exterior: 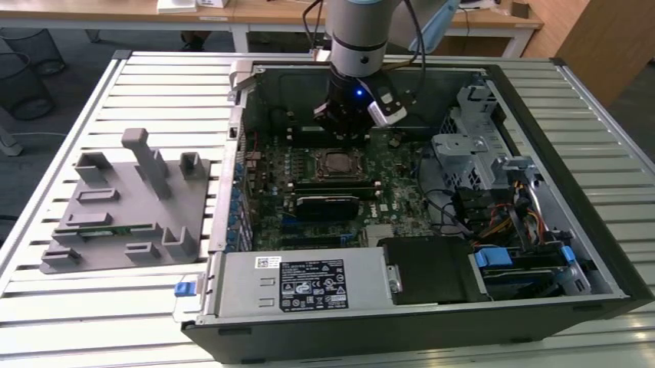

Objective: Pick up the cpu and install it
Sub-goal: 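Install the first cpu locking lever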

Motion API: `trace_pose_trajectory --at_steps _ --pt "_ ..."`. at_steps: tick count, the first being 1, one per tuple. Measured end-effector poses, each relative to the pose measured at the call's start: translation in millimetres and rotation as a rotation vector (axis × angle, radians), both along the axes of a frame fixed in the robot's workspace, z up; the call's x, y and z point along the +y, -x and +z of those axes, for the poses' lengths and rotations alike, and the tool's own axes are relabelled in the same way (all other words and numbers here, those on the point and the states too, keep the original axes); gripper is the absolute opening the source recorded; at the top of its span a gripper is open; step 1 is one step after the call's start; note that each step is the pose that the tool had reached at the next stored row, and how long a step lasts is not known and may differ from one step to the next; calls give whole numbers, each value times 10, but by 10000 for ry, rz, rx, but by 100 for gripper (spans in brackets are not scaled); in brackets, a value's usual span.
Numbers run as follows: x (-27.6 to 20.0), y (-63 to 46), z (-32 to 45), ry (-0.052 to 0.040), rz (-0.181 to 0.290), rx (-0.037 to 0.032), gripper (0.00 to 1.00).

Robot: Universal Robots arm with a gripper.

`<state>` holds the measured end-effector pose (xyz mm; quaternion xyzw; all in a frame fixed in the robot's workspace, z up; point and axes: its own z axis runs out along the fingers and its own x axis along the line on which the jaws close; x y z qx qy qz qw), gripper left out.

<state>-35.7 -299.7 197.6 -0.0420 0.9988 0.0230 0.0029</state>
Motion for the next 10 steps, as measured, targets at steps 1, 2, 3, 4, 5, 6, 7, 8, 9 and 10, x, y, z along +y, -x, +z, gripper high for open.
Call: trace_pose_trajectory --at_steps 1,2,3,4,5,6,7,8,9,10 --pt "0 0 -7 26 0 2 11" --pt "0 0 -13 48 0 1 11" --pt "1 0 -16 60 0 -3 11" --pt "0 0 -17 60 0 -5 11" --pt "4 -3 -22 43 -2 -25 11" --pt "4 -4 -15 43 1 -20 11" --pt "3 -3 -2 53 1 -10 11" --pt "2 -2 8 56 1 -7 11" --pt "2 -2 15 55 0 -8 11" --pt "2 -1 29 56 0 -7 11"
